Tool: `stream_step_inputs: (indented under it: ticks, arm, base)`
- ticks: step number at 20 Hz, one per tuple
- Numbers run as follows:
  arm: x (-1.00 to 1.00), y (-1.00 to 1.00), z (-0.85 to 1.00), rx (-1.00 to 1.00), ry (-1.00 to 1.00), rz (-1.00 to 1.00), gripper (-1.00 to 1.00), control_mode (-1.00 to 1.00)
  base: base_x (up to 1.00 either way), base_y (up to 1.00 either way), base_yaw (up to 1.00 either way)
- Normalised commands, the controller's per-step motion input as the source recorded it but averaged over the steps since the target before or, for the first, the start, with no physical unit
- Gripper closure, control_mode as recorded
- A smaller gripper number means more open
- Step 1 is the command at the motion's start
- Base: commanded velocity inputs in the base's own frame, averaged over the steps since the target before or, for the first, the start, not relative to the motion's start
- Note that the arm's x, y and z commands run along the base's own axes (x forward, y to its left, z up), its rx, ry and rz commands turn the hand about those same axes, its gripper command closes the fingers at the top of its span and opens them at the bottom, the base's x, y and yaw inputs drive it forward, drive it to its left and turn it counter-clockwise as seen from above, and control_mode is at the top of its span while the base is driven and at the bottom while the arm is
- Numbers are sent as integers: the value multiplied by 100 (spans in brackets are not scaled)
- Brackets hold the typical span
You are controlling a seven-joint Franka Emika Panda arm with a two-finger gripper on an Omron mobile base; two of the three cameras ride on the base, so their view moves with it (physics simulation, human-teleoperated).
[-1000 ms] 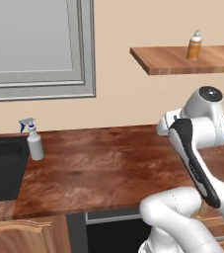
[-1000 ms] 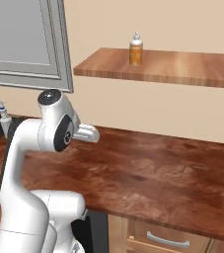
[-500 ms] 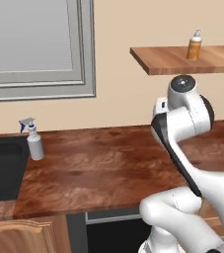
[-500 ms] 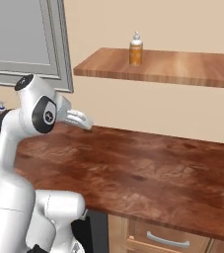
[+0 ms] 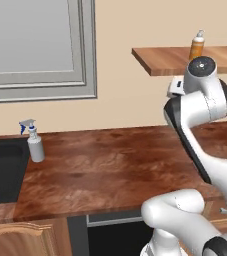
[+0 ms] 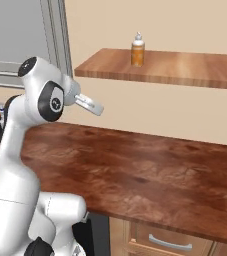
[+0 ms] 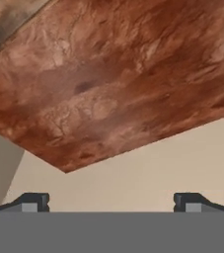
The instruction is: Locate and retrieve the soap dispenser and spray from the cabinet. Place them next to the sink.
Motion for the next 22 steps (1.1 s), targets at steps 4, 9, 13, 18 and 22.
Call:
stream_step_inputs:
  ticks: [4, 9, 13, 18, 22]
  arm:
    - [-3, -36, 72, 4, -18, 0, -100, -100]
    - [-5, -24, 75, 1, -18, 0, -100, -100]
    - [11, 0, 62, -7, -5, 0, -100, -100]
    - [28, -1, 25, -8, 3, 2, -100, -100]
    - [29, -9, -4, 0, -2, 1, -100, -100]
  base:
    - [0, 0, 0]
    - [0, 0, 0]
    - [0, 0, 0]
    - [0, 0, 0]
    - [0, 0, 0]
